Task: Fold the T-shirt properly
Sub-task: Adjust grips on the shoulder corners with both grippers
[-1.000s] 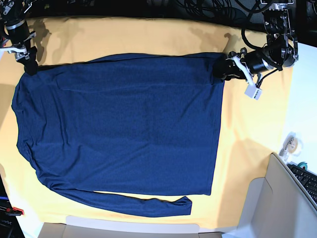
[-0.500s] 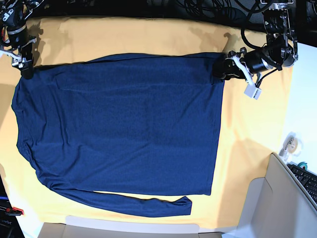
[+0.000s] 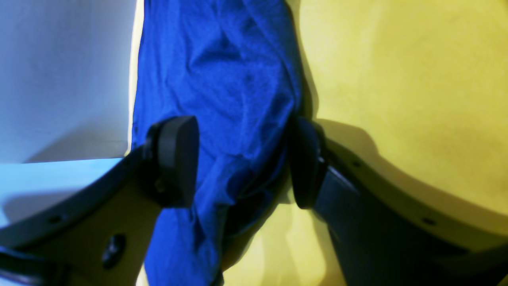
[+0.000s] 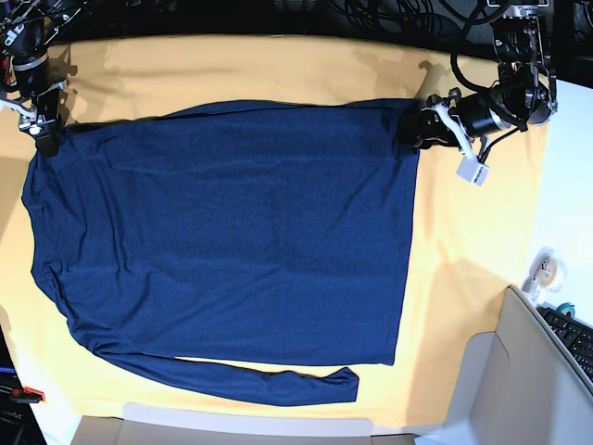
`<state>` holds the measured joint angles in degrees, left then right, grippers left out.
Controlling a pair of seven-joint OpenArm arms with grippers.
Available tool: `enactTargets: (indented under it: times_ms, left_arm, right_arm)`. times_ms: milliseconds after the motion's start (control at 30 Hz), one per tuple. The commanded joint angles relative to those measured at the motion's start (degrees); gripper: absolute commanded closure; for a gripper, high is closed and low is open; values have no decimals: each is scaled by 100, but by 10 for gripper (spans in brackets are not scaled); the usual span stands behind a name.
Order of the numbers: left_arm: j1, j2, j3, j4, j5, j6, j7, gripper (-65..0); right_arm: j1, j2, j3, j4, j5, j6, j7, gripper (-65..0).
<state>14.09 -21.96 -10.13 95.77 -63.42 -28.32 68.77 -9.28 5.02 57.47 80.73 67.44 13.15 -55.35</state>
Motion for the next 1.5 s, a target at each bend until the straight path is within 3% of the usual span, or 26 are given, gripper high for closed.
enactTargets:
  times_ms: [0, 67, 200, 533, 767, 1367, 1467]
  left_arm:
    - [-33, -86, -29, 107, -115, -21, -68, -163]
    - [-33, -86, -29, 107, -115, -21, -68, -163]
    - [37, -86, -29, 107, -115, -21, -68, -163]
    - [20, -86, -81, 107, -115, -4, 186, -163]
    - [-6, -86, -81, 107, -124, -12, 266, -163]
    - [-15, -77, -90, 107, -124, 5, 239, -164]
    - [-15, -77, -90, 107, -115, 14, 239, -165]
  right_arm:
    - [9, 21, -2, -68, -146, -123, 72, -351]
    - [18, 21, -2, -42, -146, -361, 80, -352]
    - [-17, -5, -2, 169, -111, -1249, 80, -352]
    - [-158, -190, -2, 1004, -155, -2181, 326, -352]
    - [167, -190, -29, 696, -489, -2233, 326, -352]
    - [721, -154, -213, -279, -471, -2207, 291, -344]
    - [721, -146, -345, -279, -463, -2198, 291, -248]
